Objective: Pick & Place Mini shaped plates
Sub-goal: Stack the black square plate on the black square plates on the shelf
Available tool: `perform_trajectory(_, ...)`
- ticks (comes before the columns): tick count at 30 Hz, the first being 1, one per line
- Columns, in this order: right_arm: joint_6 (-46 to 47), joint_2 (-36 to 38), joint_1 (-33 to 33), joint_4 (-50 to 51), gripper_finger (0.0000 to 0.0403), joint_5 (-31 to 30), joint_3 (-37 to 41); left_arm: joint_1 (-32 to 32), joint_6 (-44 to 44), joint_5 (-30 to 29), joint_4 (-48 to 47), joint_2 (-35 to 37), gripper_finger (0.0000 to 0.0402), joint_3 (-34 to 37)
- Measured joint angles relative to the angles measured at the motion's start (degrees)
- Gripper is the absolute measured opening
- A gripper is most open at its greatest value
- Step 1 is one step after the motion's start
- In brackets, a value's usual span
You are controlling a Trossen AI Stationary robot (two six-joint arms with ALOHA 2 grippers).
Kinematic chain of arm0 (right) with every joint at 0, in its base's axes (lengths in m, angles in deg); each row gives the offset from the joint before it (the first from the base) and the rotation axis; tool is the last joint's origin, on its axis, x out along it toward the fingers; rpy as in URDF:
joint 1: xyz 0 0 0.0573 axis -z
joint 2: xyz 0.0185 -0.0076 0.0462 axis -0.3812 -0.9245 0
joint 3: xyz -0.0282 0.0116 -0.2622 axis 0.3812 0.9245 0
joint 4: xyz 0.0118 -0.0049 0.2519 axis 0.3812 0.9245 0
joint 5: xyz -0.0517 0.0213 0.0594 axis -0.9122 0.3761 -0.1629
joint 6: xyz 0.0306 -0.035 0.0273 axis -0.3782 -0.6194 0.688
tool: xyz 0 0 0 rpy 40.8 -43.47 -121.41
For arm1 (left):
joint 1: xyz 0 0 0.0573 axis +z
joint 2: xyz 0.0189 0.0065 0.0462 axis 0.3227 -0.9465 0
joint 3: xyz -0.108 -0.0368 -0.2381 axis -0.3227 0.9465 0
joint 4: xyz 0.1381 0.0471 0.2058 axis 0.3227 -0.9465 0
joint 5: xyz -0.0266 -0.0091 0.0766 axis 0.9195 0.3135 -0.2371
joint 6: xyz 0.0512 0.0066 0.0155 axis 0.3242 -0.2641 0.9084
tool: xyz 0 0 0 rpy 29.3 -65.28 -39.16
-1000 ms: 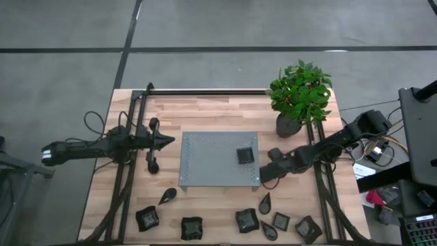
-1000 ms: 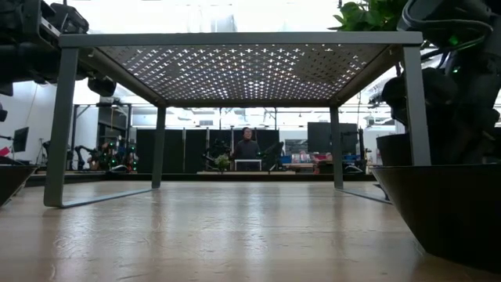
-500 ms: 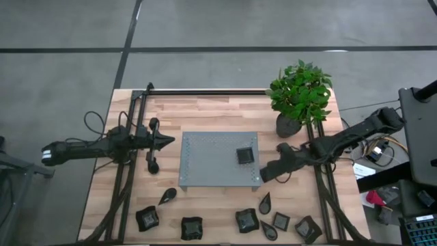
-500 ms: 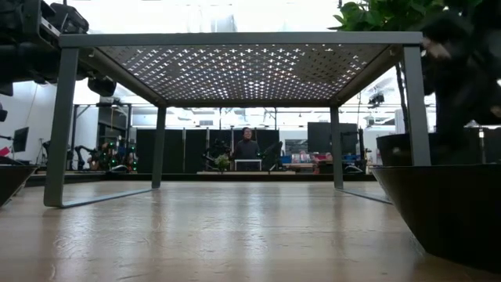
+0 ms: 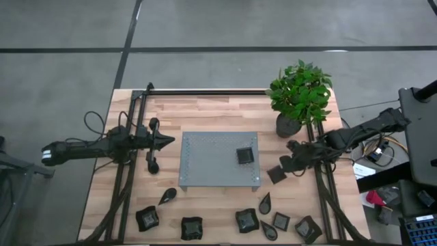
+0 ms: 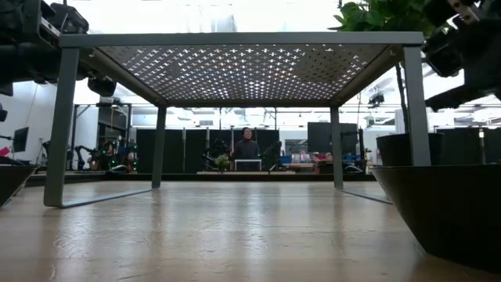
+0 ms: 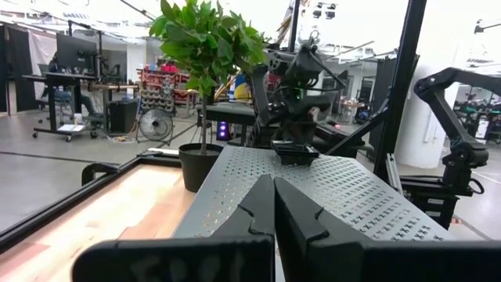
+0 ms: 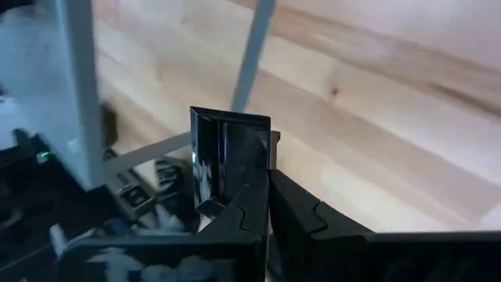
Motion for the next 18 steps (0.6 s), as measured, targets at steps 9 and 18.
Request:
perform_trajectory(9,0.4,2.9,0.0,-6.0,0.0008,1.5,0.0,0.0,0.0,0.0,0.0,0.0,0.0,0.0)
perform_trajectory(18,-3.5,1.8,0.0,-13.9,0.0008,-1.4,-2.9,0.0,0.0,0.0,0.0,0.0,0.0,0.0)
